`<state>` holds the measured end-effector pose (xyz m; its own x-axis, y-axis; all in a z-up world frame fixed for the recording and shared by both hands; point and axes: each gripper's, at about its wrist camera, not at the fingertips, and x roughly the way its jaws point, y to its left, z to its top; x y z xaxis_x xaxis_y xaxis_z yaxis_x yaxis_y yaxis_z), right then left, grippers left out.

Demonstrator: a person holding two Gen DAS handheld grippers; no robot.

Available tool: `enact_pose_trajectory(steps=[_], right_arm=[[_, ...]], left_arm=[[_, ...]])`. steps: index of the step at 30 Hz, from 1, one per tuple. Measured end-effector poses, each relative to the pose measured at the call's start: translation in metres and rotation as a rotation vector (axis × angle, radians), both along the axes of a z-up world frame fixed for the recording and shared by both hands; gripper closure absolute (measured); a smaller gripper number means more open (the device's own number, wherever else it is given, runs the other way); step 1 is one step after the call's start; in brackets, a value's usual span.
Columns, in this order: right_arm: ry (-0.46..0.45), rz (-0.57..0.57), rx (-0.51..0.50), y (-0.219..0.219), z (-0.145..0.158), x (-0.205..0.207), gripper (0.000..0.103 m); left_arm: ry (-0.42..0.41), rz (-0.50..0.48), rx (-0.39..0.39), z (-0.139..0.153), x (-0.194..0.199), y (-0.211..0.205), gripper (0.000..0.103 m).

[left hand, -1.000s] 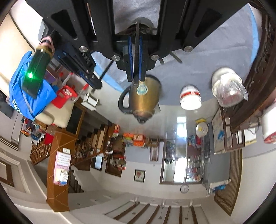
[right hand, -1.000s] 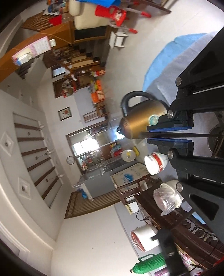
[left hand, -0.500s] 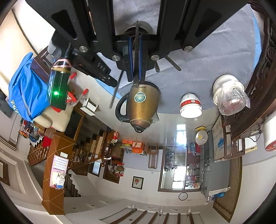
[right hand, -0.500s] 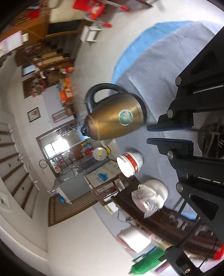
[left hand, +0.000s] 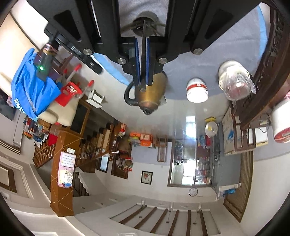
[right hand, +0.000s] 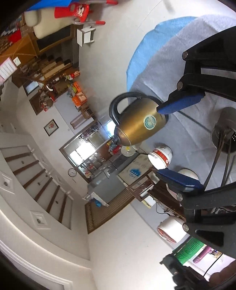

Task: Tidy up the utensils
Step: 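Open the right tool to drop its chopstick into the cup while the left tool releases its own, then move the open left tool to the chopstick lying beside the kettle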

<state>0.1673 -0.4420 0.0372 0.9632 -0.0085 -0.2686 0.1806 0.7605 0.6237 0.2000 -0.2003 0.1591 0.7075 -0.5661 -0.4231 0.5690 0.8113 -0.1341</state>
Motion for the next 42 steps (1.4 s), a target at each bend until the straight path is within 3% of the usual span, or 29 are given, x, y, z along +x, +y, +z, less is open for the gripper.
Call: enact_pose_trajectory(steps=[8,16,20,24,28,30,33,37,39,40,42], right_arm=[[0.016,-0.067,0.105,-0.032,-0.029,-0.03,0.036],[0.084,-0.088,0.199,-0.045,-0.076,-0.044,0.036],[0.101,-0.082,0.219,-0.044,-0.094,-0.042,0.036],[0.096,-0.063,0.248,-0.042,-0.117,-0.035,0.036],[0.097,-0.039,0.29,-0.042,-0.14,-0.024,0.036],[0.101,-0.036,0.307,-0.042,-0.151,-0.019,0.036],[0.1,-0.037,0.334,-0.044,-0.166,-0.013,0.036],[0.107,-0.04,0.334,-0.046,-0.182,-0.006,0.036],[0.119,-0.042,0.333,-0.048,-0.193,-0.004,0.036],[0.126,-0.047,0.334,-0.048,-0.198,-0.004,0.041],[0.1,-0.041,0.346,-0.052,-0.198,-0.007,0.041]], left_arm=[[0.01,0.011,-0.005,-0.019,0.018,-0.022,0.096],[0.117,-0.032,0.143,-0.07,0.026,-0.044,0.093],[0.097,-0.039,0.132,-0.069,0.014,-0.029,0.056],[0.016,0.012,0.098,-0.056,0.005,0.012,0.055],[0.0,0.154,0.048,-0.051,0.028,0.066,0.051],[0.052,0.232,0.036,-0.058,0.055,0.091,0.049],[0.204,0.304,0.039,-0.085,0.115,0.117,0.05],[0.359,0.281,0.197,-0.139,0.186,0.103,0.055],[0.399,0.227,0.289,-0.165,0.21,0.079,0.064],[0.406,0.206,0.318,-0.173,0.217,0.069,0.065],[0.418,0.148,0.377,-0.191,0.233,0.038,0.065]])
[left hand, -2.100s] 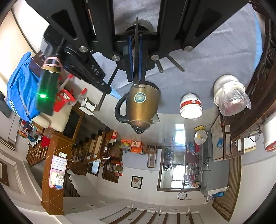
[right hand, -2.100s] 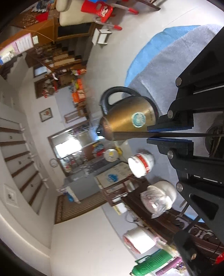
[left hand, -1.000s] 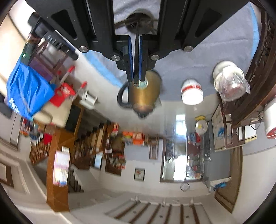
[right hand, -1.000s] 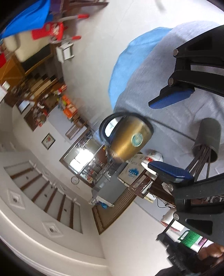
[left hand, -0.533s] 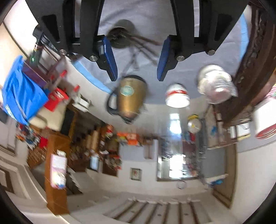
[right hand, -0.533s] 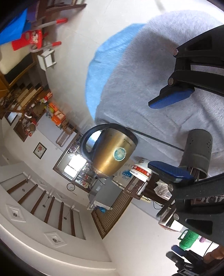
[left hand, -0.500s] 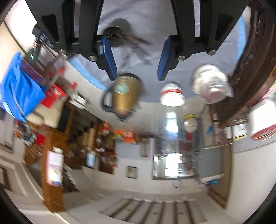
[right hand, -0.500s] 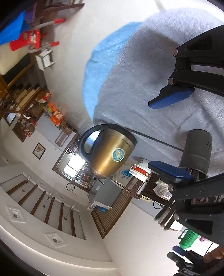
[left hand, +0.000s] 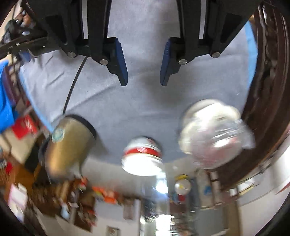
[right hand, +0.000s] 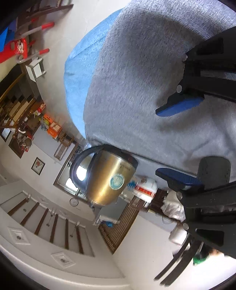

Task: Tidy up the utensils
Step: 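Move the open left tool to the chopstick lying beside the kettle, then close the left tool on the dark chopstick beside the kettle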

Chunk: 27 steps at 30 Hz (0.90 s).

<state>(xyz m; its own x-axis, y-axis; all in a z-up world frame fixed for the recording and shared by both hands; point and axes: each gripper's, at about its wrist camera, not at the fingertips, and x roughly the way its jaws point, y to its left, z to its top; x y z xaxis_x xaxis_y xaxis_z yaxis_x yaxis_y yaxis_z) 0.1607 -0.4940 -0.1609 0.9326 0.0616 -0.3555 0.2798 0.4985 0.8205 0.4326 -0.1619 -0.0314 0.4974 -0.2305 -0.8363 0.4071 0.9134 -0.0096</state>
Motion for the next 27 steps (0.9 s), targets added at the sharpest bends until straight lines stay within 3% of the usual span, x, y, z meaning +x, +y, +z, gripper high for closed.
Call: enact_pose_trajectory(steps=[5,13,27], right_arm=[[0.016,0.027,-0.013,0.001,-0.001,0.004,0.041],[0.029,0.046,-0.028,0.004,0.0,0.009,0.041],[0.043,0.061,-0.045,0.007,0.001,0.015,0.041]], left_arm=[[0.04,-0.151,0.021,-0.025,0.022,-0.066,0.069],[0.057,-0.425,0.057,-0.049,0.021,-0.161,0.069],[0.09,-0.644,0.141,-0.086,0.016,-0.238,0.069]])
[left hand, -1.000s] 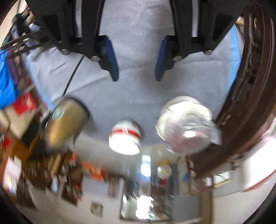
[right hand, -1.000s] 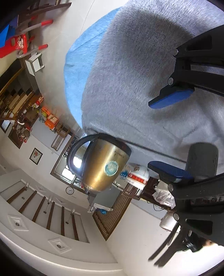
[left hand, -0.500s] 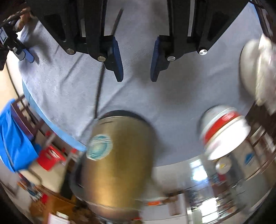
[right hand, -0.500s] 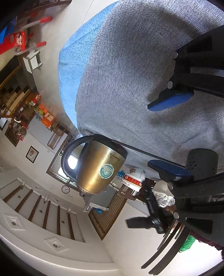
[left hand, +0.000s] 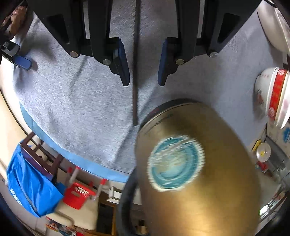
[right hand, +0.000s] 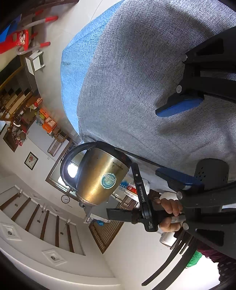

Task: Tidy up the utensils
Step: 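Close the left tool on the dark chopstick beside the kettle, then carry the held chopstick over the grey cup with the left tool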

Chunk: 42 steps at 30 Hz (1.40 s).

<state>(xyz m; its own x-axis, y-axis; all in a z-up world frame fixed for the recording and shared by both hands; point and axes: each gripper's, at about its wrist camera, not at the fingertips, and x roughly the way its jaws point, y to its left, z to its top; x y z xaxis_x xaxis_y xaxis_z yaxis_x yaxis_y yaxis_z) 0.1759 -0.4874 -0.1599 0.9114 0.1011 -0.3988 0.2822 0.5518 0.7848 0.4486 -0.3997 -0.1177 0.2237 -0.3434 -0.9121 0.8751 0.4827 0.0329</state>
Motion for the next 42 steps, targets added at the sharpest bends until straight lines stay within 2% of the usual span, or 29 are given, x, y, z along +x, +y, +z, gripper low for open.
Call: enact_pose_trajectory(steps=[5,6,7,8,9,14,18,25,35,42], right_arm=[[0.003,0.0,-0.005,0.0,0.0,0.0,0.041],[0.003,0.0,-0.005,0.0,0.0,0.001,0.041],[0.004,0.0,-0.006,0.0,0.0,0.002,0.041],[0.004,0.0,-0.007,0.0,0.0,0.002,0.041],[0.005,-0.001,-0.007,0.0,0.0,0.002,0.041],[0.008,-0.002,-0.012,0.0,0.0,0.002,0.041],[0.011,-0.003,-0.017,0.001,0.0,0.004,0.041],[0.016,-0.003,-0.023,0.001,0.0,0.006,0.041],[0.027,-0.009,-0.04,0.003,0.0,0.009,0.041],[0.037,-0.011,-0.053,0.004,0.0,0.01,0.042]], left_arm=[[0.016,-0.03,0.064,-0.014,-0.001,-0.012,0.07],[0.013,-0.033,0.08,-0.017,-0.002,-0.013,0.079],[0.017,-0.04,0.085,-0.021,-0.003,-0.013,0.083],[0.016,-0.049,0.064,-0.02,-0.004,-0.013,0.094],[0.017,-0.057,0.066,-0.022,-0.007,-0.014,0.096],[-0.034,-0.036,0.048,-0.015,-0.011,-0.008,0.097],[-0.06,0.03,-0.007,0.014,-0.004,0.021,0.095],[-0.131,0.081,-0.085,0.064,-0.015,0.077,0.096],[-0.209,0.209,-0.142,0.12,-0.027,0.142,0.097],[-0.253,0.283,-0.276,0.171,-0.063,0.192,0.097]])
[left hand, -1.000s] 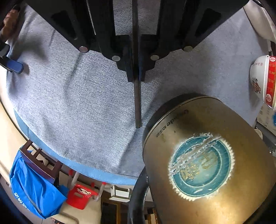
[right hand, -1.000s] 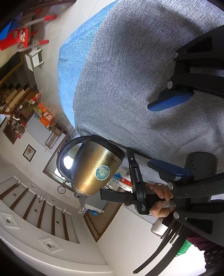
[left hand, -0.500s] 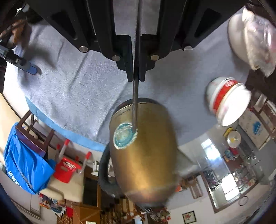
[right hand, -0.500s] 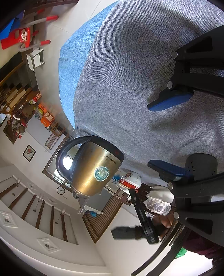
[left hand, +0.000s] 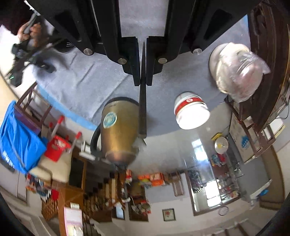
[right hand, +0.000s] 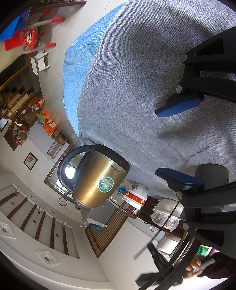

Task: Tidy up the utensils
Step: 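Carry the held chopstick over the grey cup with the left tool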

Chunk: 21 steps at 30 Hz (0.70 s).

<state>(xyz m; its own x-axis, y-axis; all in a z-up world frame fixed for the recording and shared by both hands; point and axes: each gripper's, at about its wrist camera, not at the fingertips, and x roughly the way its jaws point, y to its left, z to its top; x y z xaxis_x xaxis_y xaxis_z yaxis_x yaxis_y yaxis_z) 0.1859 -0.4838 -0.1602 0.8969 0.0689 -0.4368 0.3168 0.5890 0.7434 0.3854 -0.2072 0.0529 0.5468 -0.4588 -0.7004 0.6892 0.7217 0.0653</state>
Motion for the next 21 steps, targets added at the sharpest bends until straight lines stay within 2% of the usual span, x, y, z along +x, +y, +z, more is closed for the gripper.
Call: enact_pose_trajectory(steps=[6,11,18,21], right_arm=[[0.001,0.0,-0.003,0.0,0.0,0.0,0.042],[0.0,0.003,-0.002,0.0,0.0,0.0,0.042],[-0.007,0.006,0.004,-0.001,0.0,-0.001,0.042],[-0.009,0.006,0.005,-0.001,0.0,-0.001,0.042]], left_arm=[[-0.029,0.021,-0.158,0.043,-0.049,0.033,0.097],[-0.082,0.048,-0.243,0.07,-0.087,0.046,0.097],[-0.171,0.087,-0.37,0.094,-0.131,0.048,0.097],[-0.162,0.079,-0.406,0.092,-0.143,0.039,0.097]])
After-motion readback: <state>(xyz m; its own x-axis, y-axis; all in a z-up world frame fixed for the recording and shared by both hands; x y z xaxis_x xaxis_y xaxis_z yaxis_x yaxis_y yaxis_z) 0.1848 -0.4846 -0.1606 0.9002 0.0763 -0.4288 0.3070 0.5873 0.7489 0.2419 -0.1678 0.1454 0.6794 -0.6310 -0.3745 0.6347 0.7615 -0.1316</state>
